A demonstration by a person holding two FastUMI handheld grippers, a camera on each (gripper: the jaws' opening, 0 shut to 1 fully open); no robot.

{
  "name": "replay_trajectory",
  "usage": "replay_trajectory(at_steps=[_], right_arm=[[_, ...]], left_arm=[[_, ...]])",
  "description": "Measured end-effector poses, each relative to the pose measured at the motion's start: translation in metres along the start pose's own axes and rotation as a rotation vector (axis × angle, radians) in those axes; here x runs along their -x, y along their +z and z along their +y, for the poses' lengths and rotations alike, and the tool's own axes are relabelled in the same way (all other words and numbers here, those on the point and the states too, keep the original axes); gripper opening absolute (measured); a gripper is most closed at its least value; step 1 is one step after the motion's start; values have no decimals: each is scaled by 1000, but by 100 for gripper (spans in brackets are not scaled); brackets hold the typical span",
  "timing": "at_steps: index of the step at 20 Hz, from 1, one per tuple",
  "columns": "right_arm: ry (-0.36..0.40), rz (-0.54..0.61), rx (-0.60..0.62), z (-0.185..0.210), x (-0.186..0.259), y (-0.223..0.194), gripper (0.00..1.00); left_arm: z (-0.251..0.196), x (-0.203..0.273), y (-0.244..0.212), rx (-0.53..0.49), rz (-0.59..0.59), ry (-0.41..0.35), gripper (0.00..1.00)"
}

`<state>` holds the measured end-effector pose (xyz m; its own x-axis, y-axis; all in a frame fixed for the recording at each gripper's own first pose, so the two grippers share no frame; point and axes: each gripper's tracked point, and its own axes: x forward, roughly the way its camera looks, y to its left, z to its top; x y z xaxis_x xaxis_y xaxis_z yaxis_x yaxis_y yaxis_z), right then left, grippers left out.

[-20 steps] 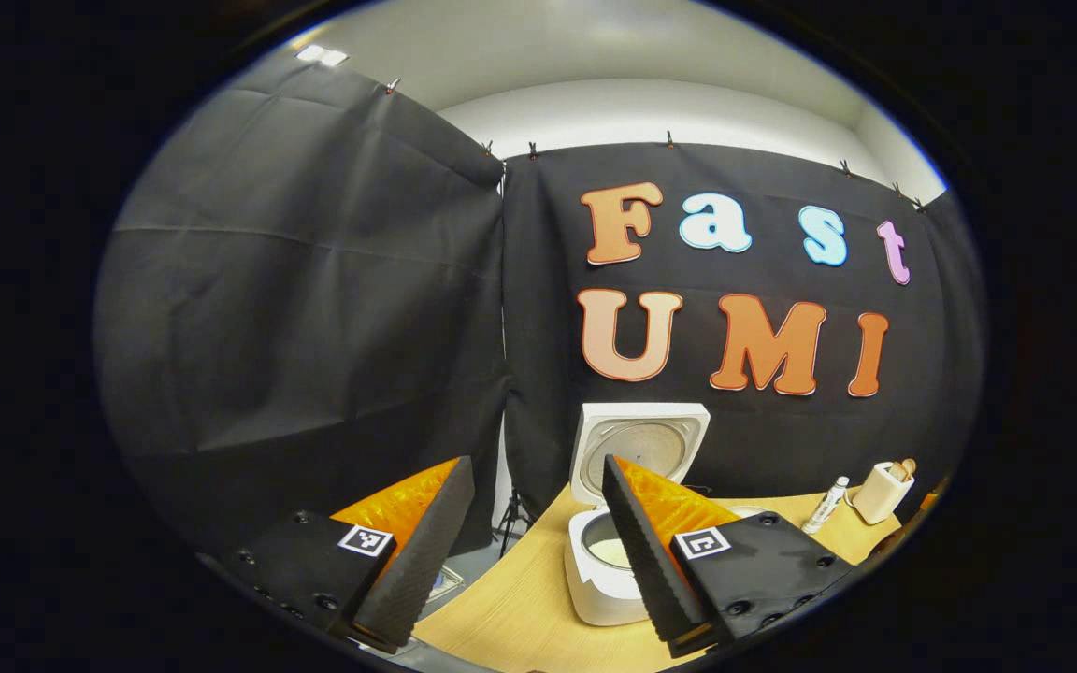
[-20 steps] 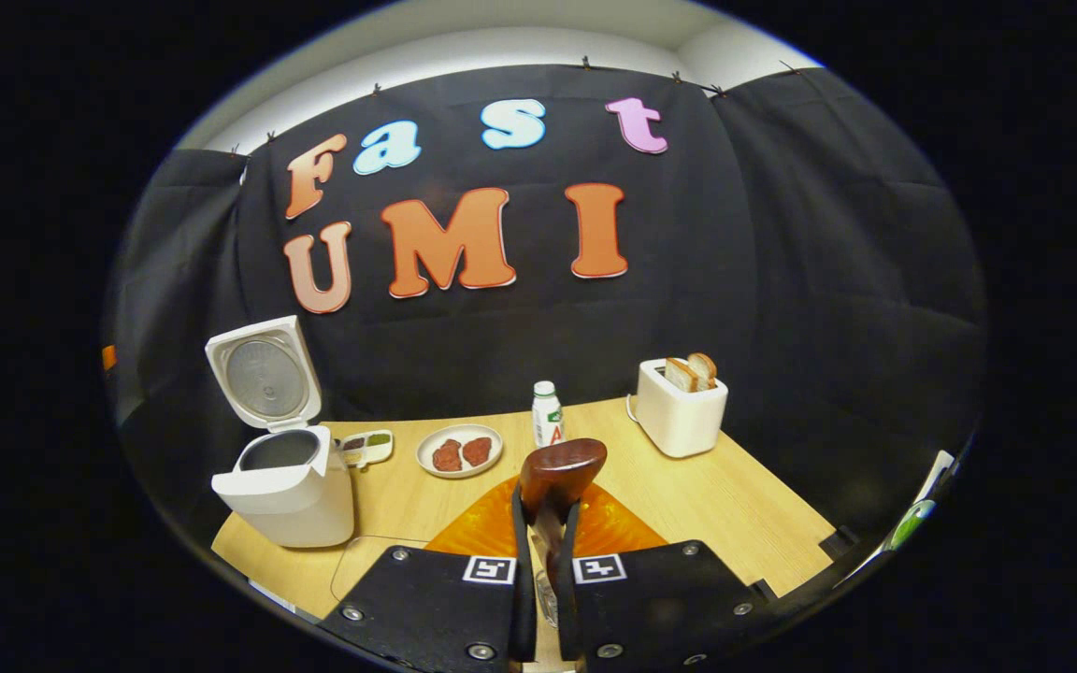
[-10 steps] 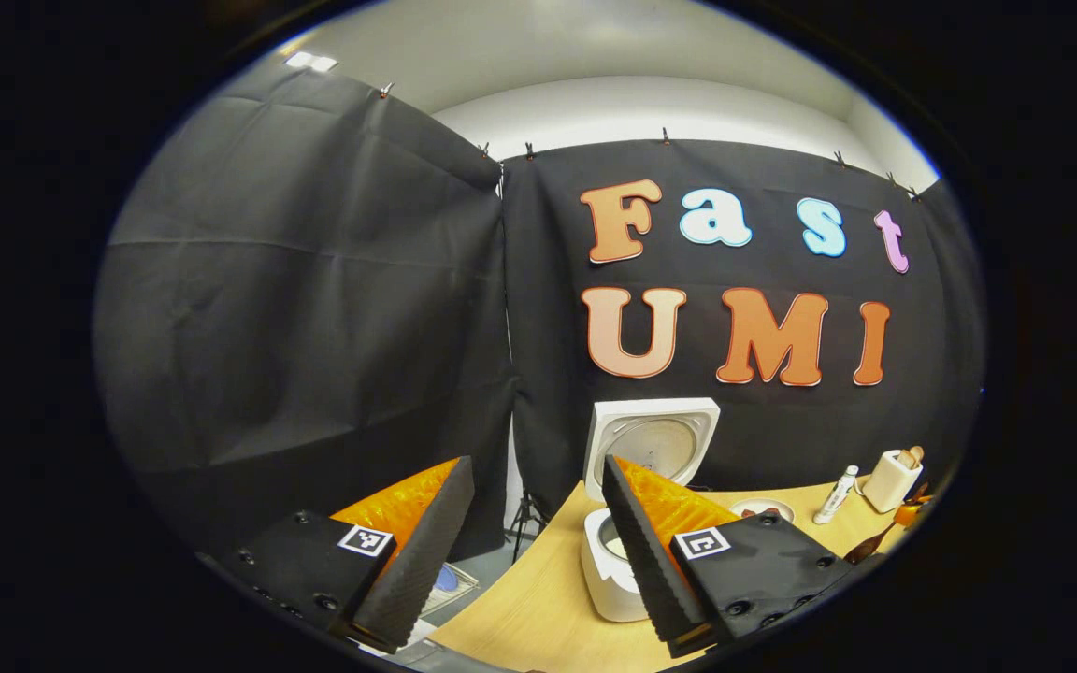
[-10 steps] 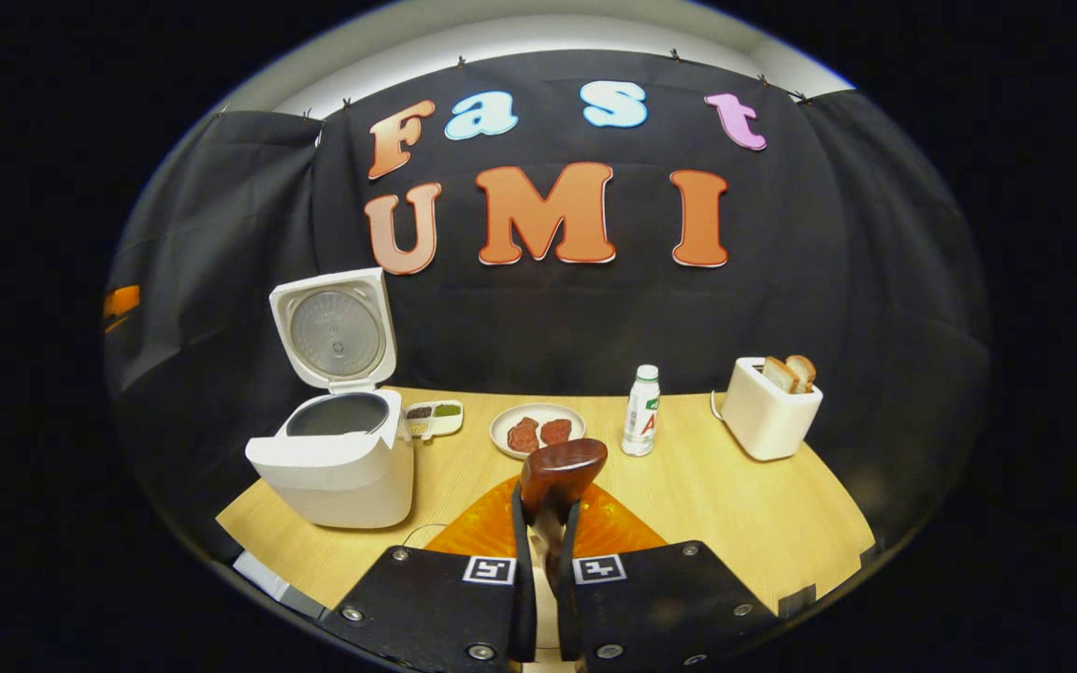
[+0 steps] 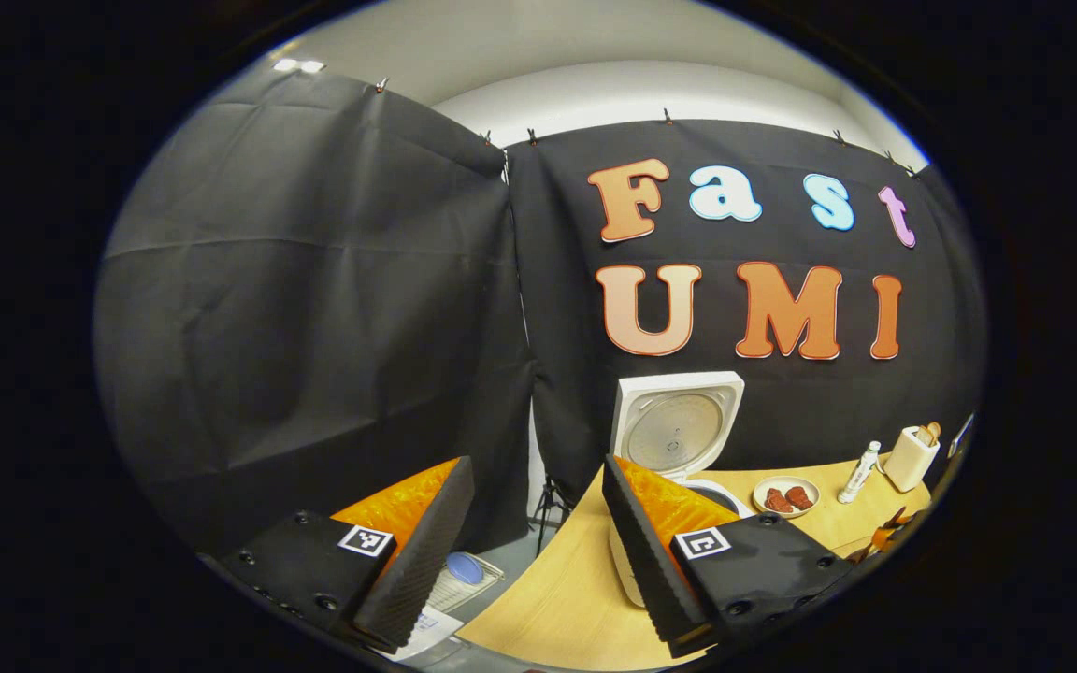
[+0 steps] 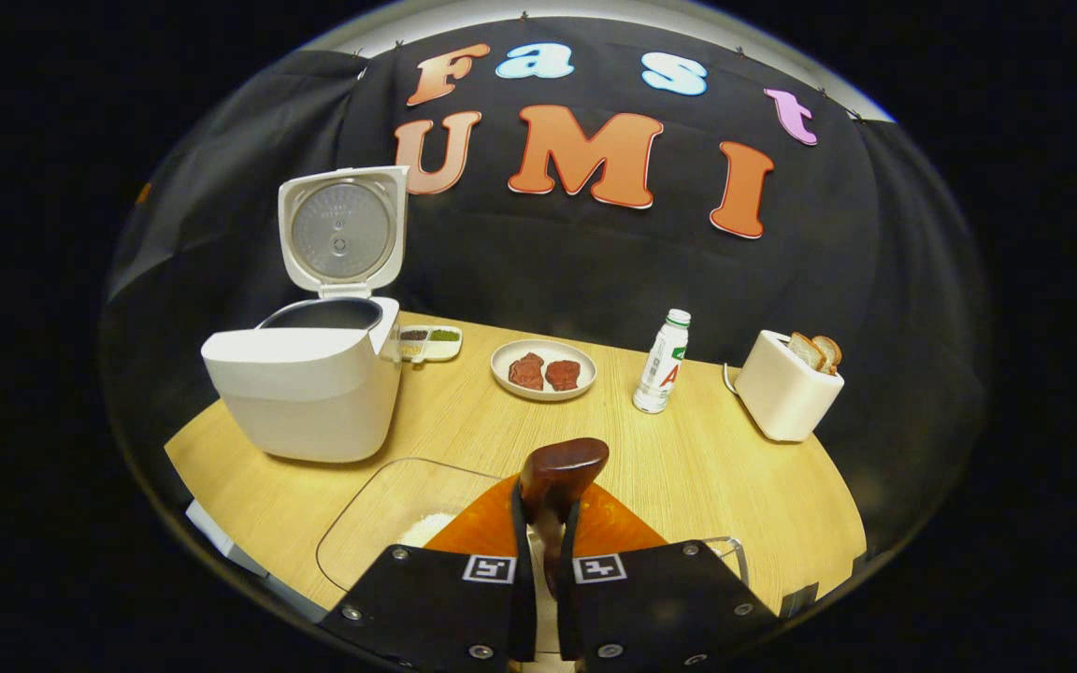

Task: Close the left gripper, press the button to open the rice cooker; take a wooden spoon from the chopstick holder with the right hand, scoop a spoonful of rice and pour it into the rice cooker, then put the wooden spoon back into the chopstick holder.

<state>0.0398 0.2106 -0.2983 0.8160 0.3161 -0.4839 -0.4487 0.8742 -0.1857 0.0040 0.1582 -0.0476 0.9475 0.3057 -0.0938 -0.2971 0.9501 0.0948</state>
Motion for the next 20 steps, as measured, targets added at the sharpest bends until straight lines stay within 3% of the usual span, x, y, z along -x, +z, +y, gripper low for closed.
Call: replay_trajectory(at_steps=[3, 4, 9, 14, 15, 18, 20], right_arm=[[-16, 16, 20, 3, 3, -2, 8], [-22, 23, 6, 4, 5, -5, 8], [17, 58, -195, 20, 10, -15, 8], [92, 95, -564, 29, 5, -19, 8], [111, 106, -649, 33, 3, -22, 8], [125, 139, -853, 31, -5, -31, 8], [116, 155, -965, 25, -12, -39, 8]], left_arm=[[-2, -5, -6, -10, 10, -1, 94], [-4, -6, -7, -9, 13, -4, 99], [-10, -10, -17, -6, 34, -18, 94], [-13, -12, -20, -7, 41, -24, 90], [-14, -12, -20, -8, 43, -28, 98], [-19, -12, -23, -3, 54, -39, 94], [-21, -14, -25, -2, 58, -46, 99]])
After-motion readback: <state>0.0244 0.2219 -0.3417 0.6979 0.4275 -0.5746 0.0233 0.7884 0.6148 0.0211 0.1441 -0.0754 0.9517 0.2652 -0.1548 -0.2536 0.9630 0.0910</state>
